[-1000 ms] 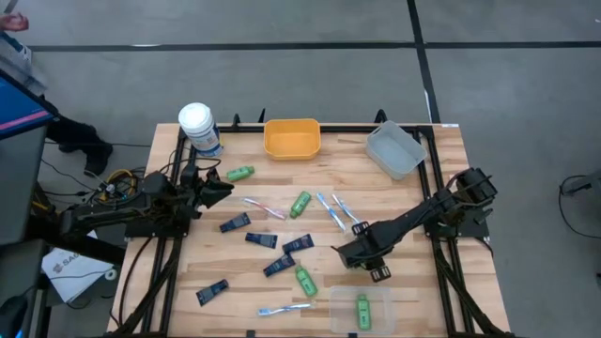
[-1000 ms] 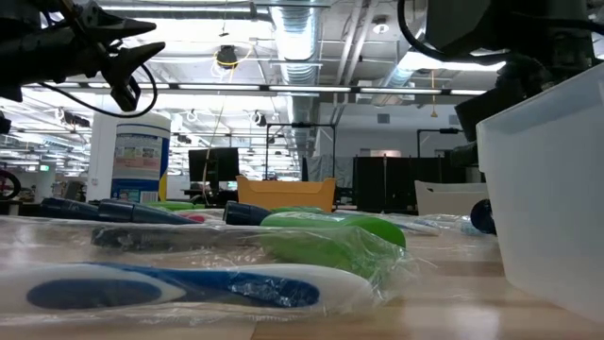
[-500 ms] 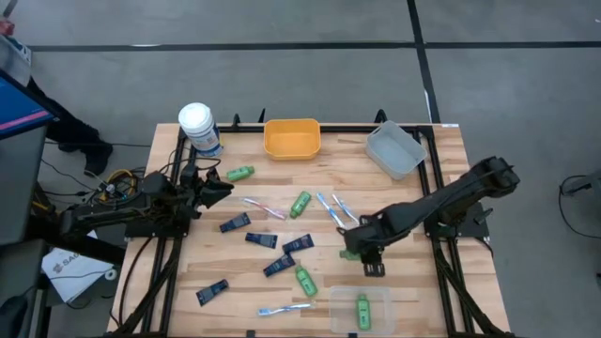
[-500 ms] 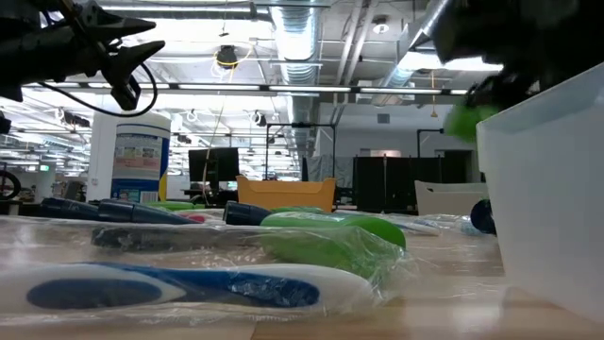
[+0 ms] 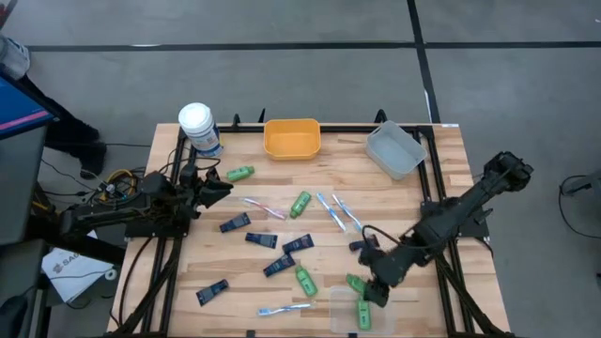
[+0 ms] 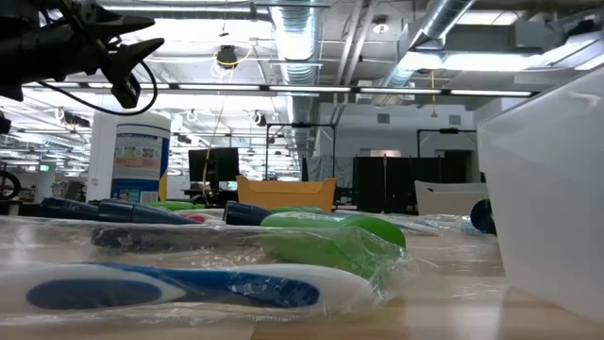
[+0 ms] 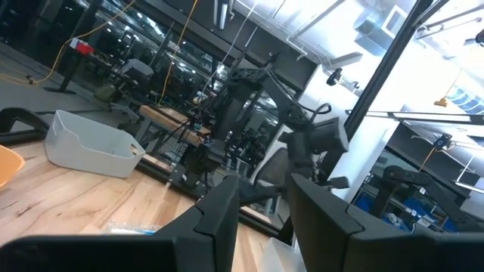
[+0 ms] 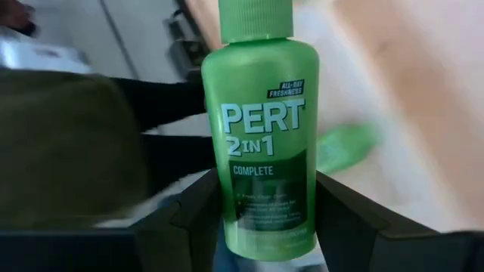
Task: Pick & Place Travel size toiletries
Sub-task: Put the green shampoo into the transparent bin
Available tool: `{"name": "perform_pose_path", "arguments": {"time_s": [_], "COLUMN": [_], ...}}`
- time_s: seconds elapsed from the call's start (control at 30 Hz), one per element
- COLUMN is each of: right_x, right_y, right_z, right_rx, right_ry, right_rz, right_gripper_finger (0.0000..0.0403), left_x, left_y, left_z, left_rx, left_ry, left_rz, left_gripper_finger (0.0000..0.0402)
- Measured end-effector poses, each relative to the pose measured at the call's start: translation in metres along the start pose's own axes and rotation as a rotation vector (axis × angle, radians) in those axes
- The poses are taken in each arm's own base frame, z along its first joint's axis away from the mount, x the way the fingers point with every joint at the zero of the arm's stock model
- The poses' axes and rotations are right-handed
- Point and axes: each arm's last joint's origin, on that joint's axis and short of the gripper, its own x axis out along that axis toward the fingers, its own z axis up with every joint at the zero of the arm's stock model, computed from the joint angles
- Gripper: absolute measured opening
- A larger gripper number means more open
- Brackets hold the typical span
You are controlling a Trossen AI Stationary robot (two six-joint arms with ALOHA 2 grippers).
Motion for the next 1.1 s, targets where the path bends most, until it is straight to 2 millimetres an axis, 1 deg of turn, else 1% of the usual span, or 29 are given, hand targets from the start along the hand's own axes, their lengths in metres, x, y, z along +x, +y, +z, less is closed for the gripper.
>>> {"name": "perform_pose_path", "arguments": {"time_s": [0.13, 0.3, 0.43, 0.5, 0.7, 0.83, 0.93, 1.1], "right_x": [0.003, 0.008, 0.012, 0.014, 0.033, 0.046, 0.051, 0.055], "right_y": [0.002, -0.003, -0.005, -0.005, -0.002, -0.007, -0.009, -0.012], "right_z": [-0.019, -0.037, -0.044, -0.048, -0.049, -0.051, -0.051, -0.046], "right_rx": [0.167, 0.333, 0.471, 0.504, 0.566, 0.601, 0.643, 0.724], "right_ry": [0.044, 0.077, 0.078, 0.083, 0.119, 0.174, 0.192, 0.171], "right_rz": [-0.012, -0.095, -0.138, -0.146, -0.132, -0.198, -0.224, -0.251], "right_gripper_finger": [0.0174, 0.0179, 0.0176, 0.0174, 0.0179, 0.0181, 0.0179, 0.0179], "left_x": [0.0, 0.0, 0.0, 0.0, 0.0, 0.0, 0.0, 0.0], "left_y": [0.0, 0.0, 0.0, -0.001, -0.001, -0.001, -0.001, -0.001], "left_z": [0.0, 0.001, 0.001, 0.001, 0.002, 0.002, 0.002, 0.002], "left_rx": [0.0, 0.001, 0.002, 0.002, 0.004, 0.005, 0.004, 0.005], "left_ry": [-0.002, -0.008, -0.01, -0.012, -0.019, -0.02, -0.02, -0.021], "left_rz": [-0.001, 0.0, -0.002, -0.003, -0.008, -0.009, -0.009, -0.011], "left_gripper_finger": [0.0112, 0.0112, 0.0112, 0.0112, 0.0112, 0.0112, 0.0112, 0.0112]}}
